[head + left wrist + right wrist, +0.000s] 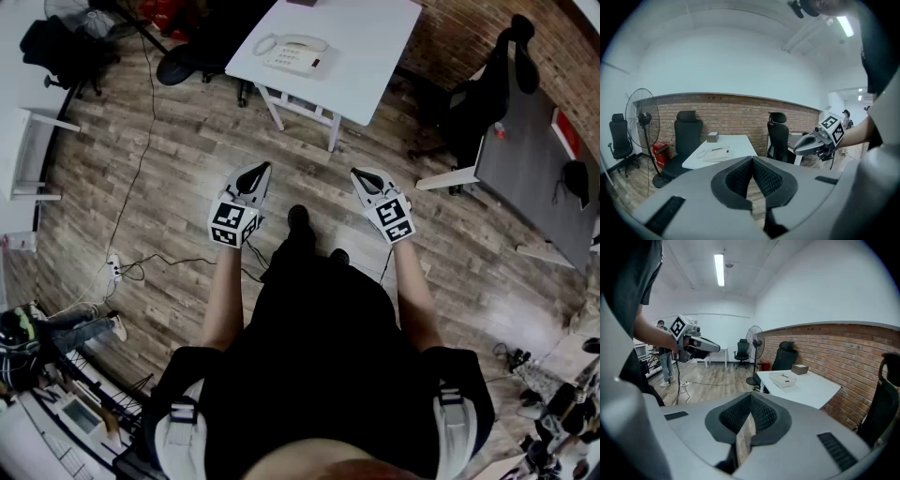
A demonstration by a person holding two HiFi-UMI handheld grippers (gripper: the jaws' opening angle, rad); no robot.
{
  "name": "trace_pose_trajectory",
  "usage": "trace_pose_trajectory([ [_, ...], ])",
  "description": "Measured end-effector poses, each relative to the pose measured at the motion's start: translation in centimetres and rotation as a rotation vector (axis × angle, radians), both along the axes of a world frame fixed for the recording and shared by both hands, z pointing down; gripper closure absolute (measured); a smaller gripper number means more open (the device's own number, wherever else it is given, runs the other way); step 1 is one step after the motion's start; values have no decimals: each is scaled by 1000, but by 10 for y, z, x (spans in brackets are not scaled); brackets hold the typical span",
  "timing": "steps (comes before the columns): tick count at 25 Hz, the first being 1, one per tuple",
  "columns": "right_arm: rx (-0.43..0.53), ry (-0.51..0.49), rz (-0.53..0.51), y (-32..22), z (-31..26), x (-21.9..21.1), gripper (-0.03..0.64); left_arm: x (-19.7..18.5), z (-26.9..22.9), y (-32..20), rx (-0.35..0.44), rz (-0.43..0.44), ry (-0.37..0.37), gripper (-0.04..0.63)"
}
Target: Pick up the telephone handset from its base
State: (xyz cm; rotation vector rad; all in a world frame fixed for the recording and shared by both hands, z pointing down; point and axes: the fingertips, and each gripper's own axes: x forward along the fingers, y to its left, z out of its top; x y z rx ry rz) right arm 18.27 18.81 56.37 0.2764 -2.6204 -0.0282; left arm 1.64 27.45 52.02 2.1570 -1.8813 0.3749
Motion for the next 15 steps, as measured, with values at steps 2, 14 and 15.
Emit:
trace_pose_trajectory([
  [2,5,-6,3,12,-1,28,618,27,-9,14,20,-7,-17,575],
  [14,37,-68,33,50,-10,95,618,89,-30,78,77,-65,-72,575],
  [15,44,-73,43,50,-11,94,618,88,-30,80,81,-68,-74,575],
])
